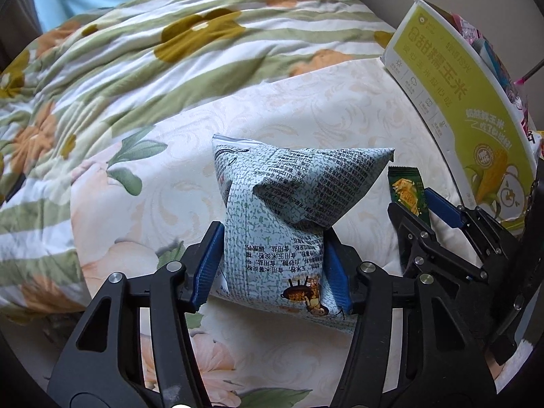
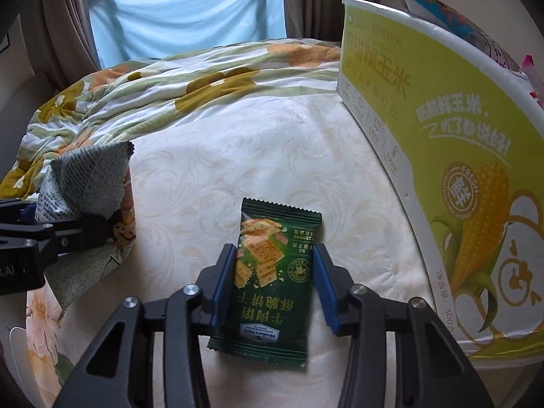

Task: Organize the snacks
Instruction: 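Carry both items to the box and open both tools to drop them in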

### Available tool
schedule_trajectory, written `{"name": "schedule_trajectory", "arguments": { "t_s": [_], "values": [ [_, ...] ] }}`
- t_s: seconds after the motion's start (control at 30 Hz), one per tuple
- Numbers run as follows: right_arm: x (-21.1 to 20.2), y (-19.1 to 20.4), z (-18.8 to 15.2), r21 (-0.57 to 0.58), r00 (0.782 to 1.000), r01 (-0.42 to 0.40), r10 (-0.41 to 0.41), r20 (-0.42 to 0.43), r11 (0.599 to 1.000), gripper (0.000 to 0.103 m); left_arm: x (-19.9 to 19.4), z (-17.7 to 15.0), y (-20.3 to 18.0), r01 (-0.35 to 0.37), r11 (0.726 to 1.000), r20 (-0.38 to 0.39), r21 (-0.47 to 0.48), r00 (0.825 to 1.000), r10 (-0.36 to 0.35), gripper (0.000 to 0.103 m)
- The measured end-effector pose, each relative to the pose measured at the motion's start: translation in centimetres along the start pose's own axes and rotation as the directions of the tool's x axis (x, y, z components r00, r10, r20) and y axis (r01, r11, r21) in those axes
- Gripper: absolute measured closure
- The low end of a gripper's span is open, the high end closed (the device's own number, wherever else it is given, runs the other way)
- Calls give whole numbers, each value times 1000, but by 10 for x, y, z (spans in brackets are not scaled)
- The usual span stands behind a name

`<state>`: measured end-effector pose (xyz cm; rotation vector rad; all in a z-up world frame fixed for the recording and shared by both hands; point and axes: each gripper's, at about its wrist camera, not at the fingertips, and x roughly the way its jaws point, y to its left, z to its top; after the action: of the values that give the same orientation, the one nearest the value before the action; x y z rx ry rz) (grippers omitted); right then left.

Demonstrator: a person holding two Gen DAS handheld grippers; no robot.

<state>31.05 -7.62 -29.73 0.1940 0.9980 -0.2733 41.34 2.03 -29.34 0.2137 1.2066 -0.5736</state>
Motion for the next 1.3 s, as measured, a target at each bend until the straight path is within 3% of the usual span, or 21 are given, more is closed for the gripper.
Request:
{"name": "schedule_trajectory", "arguments": {
  "t_s": [0.33, 0.73, 0.9, 1.03, 1.3],
  "values": [
    [-37, 0, 16, -4, 997, -52, 52, 54, 999, 62, -44, 9, -3, -11, 1000, 86, -21, 996, 13, 52],
    [-159, -14, 75, -58, 970, -120, 130, 206, 991, 62, -144, 38, -44, -31, 999, 221, -25, 975, 36, 52],
    [-198, -49, 90, -87, 960, -139, 156, 233, 986, 62, -171, 56, -88, -6, 1000, 275, -21, 962, 12, 52],
    [-216, -92, 103, -129, 961, -145, 171, 216, 981, 62, -180, 74, -137, 27, 999, 277, -33, 961, -17, 52],
    [-238, -201, 124, -151, 961, -115, 149, 235, 982, 62, -161, 123, -261, 91, 996, 268, -9, 960, -86, 52]
  ]
}}
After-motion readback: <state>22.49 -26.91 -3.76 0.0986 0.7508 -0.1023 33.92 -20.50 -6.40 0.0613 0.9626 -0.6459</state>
